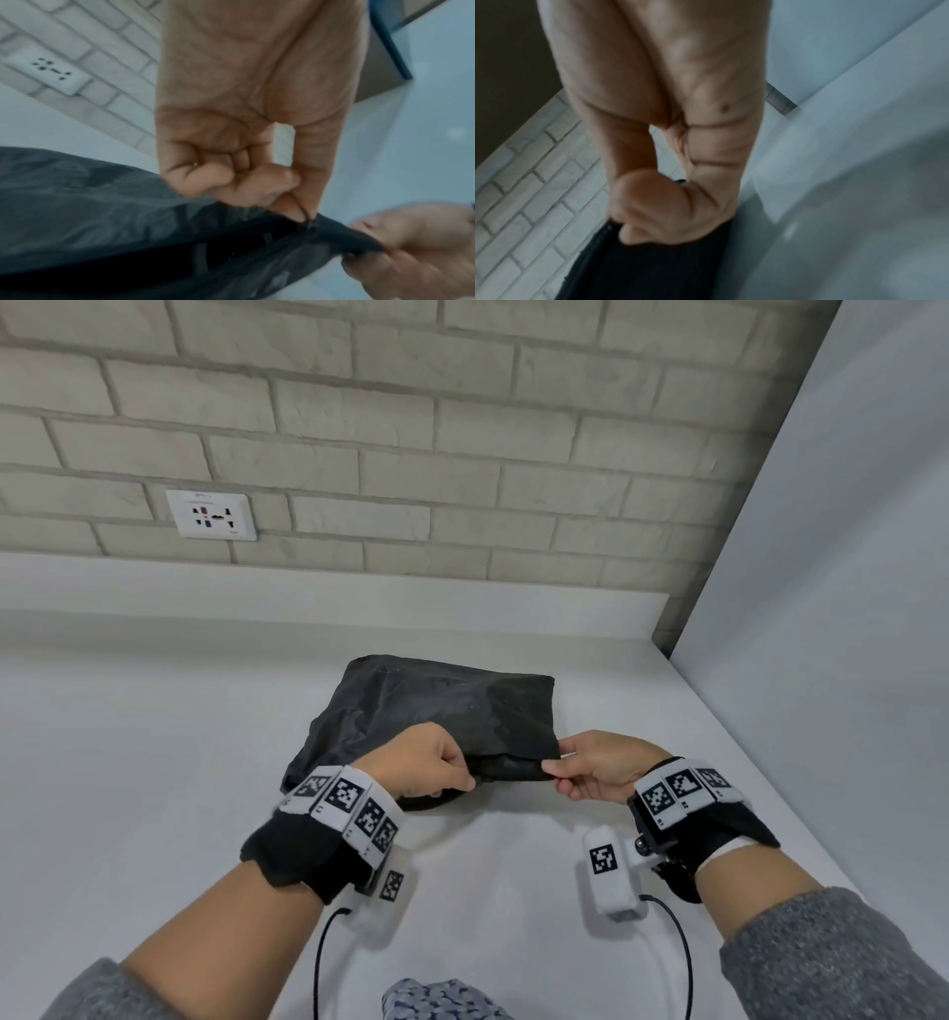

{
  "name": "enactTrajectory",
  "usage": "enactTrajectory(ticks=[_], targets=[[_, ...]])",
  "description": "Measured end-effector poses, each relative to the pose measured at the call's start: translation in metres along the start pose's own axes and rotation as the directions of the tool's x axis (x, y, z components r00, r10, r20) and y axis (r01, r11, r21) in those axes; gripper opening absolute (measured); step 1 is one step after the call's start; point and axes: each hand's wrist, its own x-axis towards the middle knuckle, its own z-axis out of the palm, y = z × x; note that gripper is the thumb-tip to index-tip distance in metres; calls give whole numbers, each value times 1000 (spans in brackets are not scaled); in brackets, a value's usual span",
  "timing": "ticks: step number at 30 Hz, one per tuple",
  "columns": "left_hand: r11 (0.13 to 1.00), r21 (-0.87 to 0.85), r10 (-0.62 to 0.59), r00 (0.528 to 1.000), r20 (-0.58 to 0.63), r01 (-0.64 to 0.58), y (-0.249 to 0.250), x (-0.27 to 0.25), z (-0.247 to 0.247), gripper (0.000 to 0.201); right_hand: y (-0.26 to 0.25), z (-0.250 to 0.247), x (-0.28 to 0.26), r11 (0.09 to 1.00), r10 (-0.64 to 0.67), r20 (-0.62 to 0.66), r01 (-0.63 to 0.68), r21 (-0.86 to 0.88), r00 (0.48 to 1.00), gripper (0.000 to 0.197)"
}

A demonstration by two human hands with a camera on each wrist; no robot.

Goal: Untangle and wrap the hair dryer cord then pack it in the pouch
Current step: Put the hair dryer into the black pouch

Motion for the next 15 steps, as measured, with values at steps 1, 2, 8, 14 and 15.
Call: enactTrajectory(ticks=[1,2,8,14,15], targets=[[999,0,-39,999,-38,39,-6,-1,-7,19,-2,-5,0,1000,2,-9,-2,-7,1000,12],[996,22,-89,992,-87,91,-13,-3,-15,20,-3,-10,0,1000,8,-20,-9,-23,1000,12],[795,349,-397,861,-317,495,-61,-23,-65,19,7,-29,2,991,85,-68,-91,-101,994,9],[694,530,-354,872,-337,487,-51,-22,-64,32,3,-12,-3,944,132,-72,-147,-297,989,19],[742,506,-286,891,-353,439,-42,-16,-59,46,1,-7,-8,909,117,-113,-153,-389,987,31]])
